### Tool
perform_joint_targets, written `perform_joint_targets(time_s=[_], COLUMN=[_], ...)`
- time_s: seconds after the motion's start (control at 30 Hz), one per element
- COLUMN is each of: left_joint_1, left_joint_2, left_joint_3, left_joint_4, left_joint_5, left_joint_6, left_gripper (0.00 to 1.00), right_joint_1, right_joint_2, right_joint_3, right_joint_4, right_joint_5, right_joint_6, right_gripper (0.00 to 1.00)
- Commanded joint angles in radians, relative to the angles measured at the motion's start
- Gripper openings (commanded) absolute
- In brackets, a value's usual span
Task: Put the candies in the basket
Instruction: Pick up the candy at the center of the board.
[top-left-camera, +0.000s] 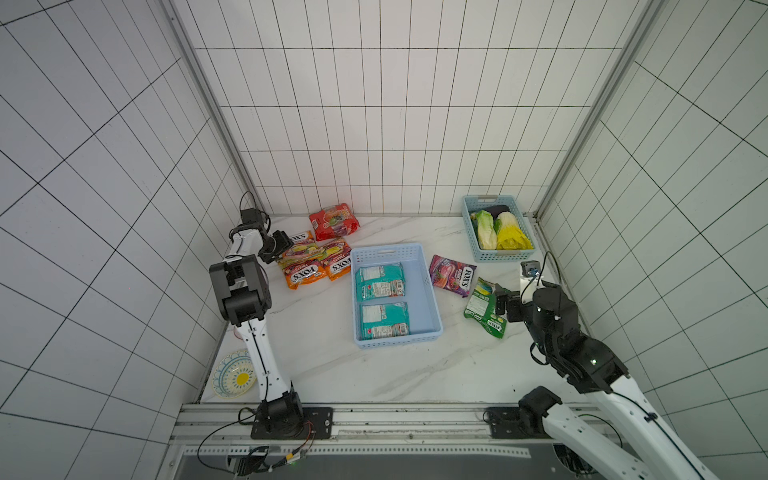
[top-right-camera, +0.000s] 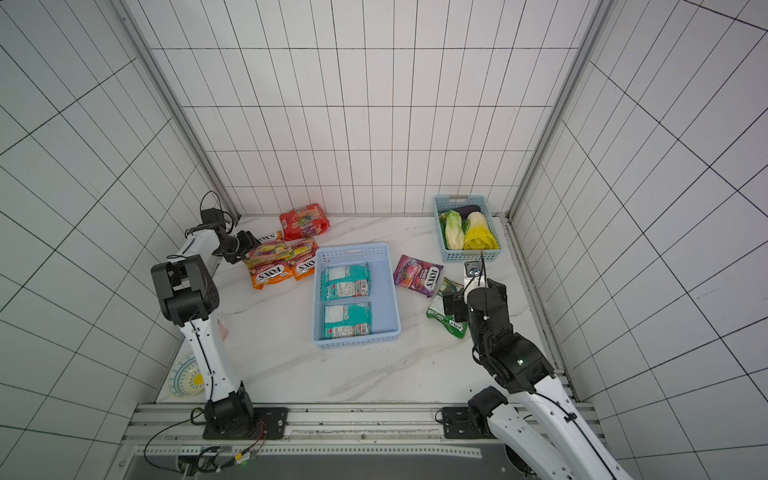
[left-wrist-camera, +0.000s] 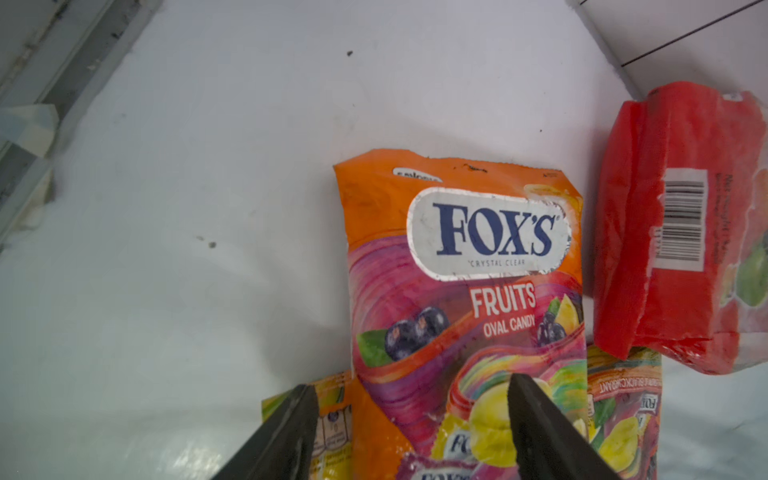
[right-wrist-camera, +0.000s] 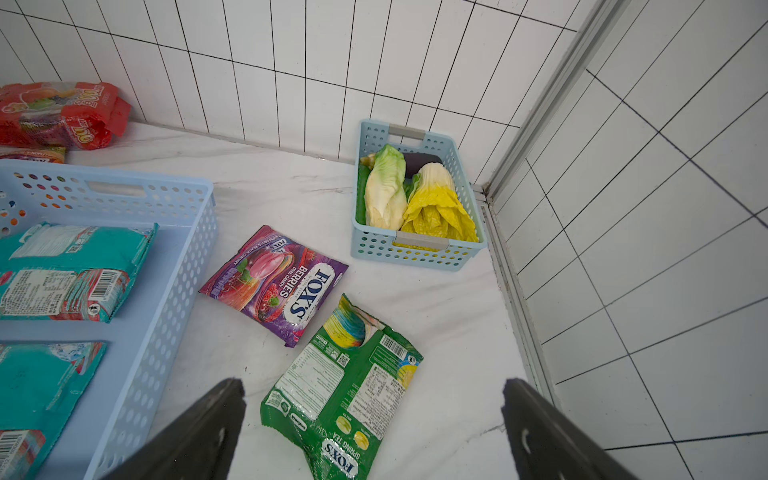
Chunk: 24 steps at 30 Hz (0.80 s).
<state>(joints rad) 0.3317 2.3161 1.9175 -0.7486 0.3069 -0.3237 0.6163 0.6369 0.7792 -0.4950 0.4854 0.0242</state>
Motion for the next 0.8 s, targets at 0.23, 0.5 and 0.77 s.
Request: perform_joint_targets(time_s=[0.23,0.5,0.77], left_joint_1=[0.001,0.001,-0.014], left_joint_2=[0.076,0.030,-0.056], left_joint_3=[0.100,0.089,0.077], left_joint_4=[-0.034,-0.032,-0.034], left_joint_5=[0.043,0.075,0.091], left_joint_6=[0.007,0.006,0.050], left_gripper=[0.44,0.09,0.00], right_joint_1=[-0.006,-0.007,-0.008], right_joint_2=[-0.011,-0.019,-0.026], right_joint_3=[-0.018,-0.018,-0.020], right_joint_4=[0.021,0.021,0.021], right_joint_5=[0.043,0.042,0.048], right_joint_6=[-0.018,-0.018,-0.018], right_gripper=[0.99,0.99,0.99])
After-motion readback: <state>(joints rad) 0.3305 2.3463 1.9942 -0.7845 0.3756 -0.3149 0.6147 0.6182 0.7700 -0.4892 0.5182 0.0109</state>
